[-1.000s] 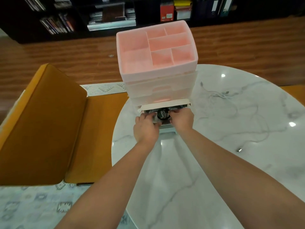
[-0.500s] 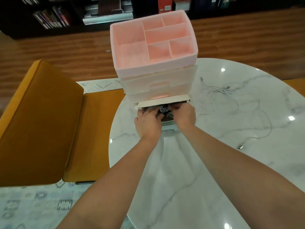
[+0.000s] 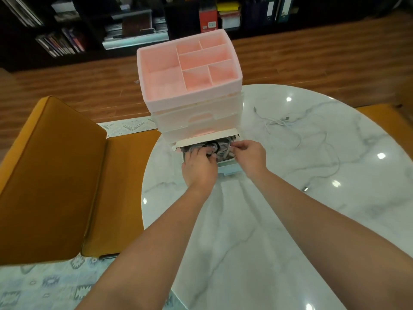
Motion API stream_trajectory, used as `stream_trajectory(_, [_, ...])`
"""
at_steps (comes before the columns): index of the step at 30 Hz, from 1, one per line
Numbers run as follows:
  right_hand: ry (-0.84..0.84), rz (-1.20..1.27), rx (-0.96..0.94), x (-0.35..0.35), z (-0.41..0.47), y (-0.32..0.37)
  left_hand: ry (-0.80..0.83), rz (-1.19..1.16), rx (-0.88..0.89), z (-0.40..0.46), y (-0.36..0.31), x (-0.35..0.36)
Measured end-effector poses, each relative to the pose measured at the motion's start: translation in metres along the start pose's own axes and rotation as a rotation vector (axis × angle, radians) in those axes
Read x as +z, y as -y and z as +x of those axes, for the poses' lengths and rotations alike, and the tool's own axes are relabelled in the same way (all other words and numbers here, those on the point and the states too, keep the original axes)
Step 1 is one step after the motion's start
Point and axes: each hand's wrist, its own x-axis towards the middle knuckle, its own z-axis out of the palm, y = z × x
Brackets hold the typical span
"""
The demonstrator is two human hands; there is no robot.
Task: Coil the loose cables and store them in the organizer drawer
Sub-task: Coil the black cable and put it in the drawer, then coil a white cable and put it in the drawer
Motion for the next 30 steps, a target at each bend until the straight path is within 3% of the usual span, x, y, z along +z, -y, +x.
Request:
stream_trajectory(7, [-0.138, -0.074, 0.024, -0.074, -0.020, -0.027, 0.034, -0.096, 0.160, -0.032, -0.046, 0.013])
stream_trajectory(15, [-0.213, -0.490, 0.029, -0.165, -0.026, -0.077, 0.344, -0.173, 0.244, -0.062, -0.105, 0.065])
stream_trajectory(18, [-0.149, -0.840, -0.087, -0.191, -0.024, -0.094, 0.457, -0.165, 0.282, -0.073, -0.120, 0.085])
stream_trajectory(21, [-0.057, -1.021, -0.132, -0.209, -0.020, -0.106, 0.546, -0.162, 0.281, -0.081, -0.137, 0.107])
stream_trajectory(25, [0.068, -1.003, -0.075, -0.216, -0.019, -0.114, 0.585, -0.127, 0.289, -0.088, -0.150, 0.128])
stream_trajectory(30, [0.068, -0.970, -0.079, -0.221, -0.028, -0.124, 0.541, -0.090, 0.366, -0.090, -0.153, 0.136])
